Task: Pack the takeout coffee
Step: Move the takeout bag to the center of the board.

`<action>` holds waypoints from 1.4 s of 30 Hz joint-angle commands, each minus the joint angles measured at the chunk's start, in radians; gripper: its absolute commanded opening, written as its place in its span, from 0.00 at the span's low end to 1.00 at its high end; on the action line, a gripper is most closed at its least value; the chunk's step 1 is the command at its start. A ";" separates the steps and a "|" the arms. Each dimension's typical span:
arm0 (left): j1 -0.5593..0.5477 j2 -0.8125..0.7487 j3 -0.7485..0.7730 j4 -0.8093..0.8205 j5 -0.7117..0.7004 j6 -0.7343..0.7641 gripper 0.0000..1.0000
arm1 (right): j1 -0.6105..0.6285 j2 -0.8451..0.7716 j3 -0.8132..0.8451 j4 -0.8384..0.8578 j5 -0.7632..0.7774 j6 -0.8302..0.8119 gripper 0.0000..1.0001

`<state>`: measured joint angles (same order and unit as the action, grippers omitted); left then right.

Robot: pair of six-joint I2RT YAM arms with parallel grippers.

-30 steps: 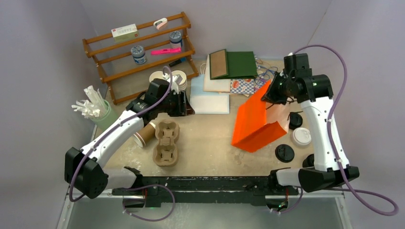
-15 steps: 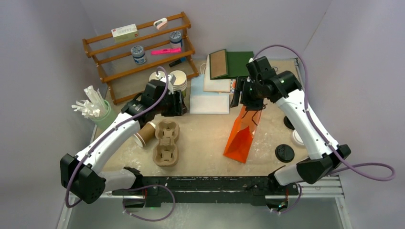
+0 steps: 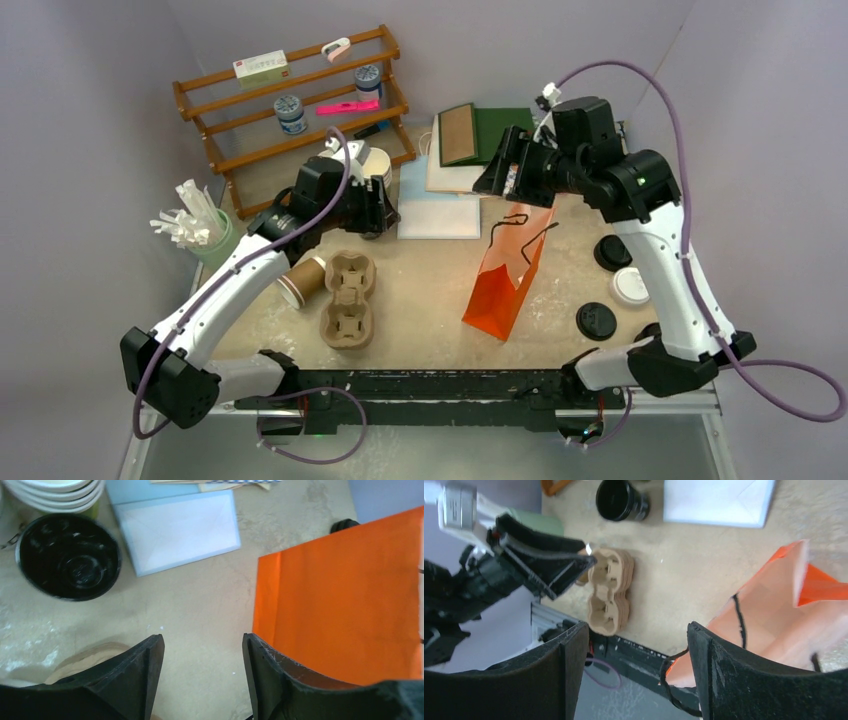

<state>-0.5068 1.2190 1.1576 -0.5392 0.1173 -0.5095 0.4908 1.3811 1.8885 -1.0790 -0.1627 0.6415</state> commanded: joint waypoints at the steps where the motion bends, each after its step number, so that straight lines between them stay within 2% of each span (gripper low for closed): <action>1: -0.059 -0.048 0.025 0.171 0.117 0.064 0.62 | 0.001 -0.015 0.094 -0.075 0.240 0.068 0.75; 4: -0.152 -0.055 0.037 0.243 0.109 0.108 0.64 | -0.002 -0.056 0.055 -0.122 0.417 0.129 0.74; 5: -0.182 -0.054 0.042 0.265 0.110 0.116 0.64 | -0.012 -0.071 0.032 -0.137 0.445 0.145 0.66; 7: -0.227 -0.050 0.046 0.306 0.128 0.124 0.65 | -0.093 -0.087 -0.013 -0.168 0.407 0.138 0.58; 11: -0.284 -0.027 0.061 0.368 0.155 0.129 0.67 | -0.231 -0.116 -0.141 -0.175 0.255 0.095 0.60; 17: -0.379 0.034 0.126 0.348 0.133 0.172 0.69 | -0.259 -0.188 -0.269 -0.140 0.280 0.120 0.58; 22: -0.408 0.070 0.137 0.344 0.146 0.177 0.69 | -0.268 -0.196 -0.362 -0.077 0.171 0.132 0.55; 29: -0.429 0.084 0.159 0.258 0.135 0.200 0.68 | -0.268 -0.182 -0.402 -0.012 0.154 0.148 0.35; 31: -0.429 0.056 0.159 0.211 0.075 0.204 0.67 | -0.268 -0.176 -0.405 0.007 0.137 0.149 0.26; 37: -0.428 -0.062 0.171 0.053 -0.281 0.210 0.66 | -0.268 -0.142 -0.367 0.040 0.104 0.174 0.00; 42: -0.425 -0.130 0.175 -0.057 -0.492 0.180 0.66 | -0.268 -0.100 -0.305 0.053 0.149 0.192 0.00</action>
<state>-0.9337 1.1526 1.2907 -0.4988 -0.1326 -0.3202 0.2268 1.2579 1.5036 -1.0592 -0.0383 0.8036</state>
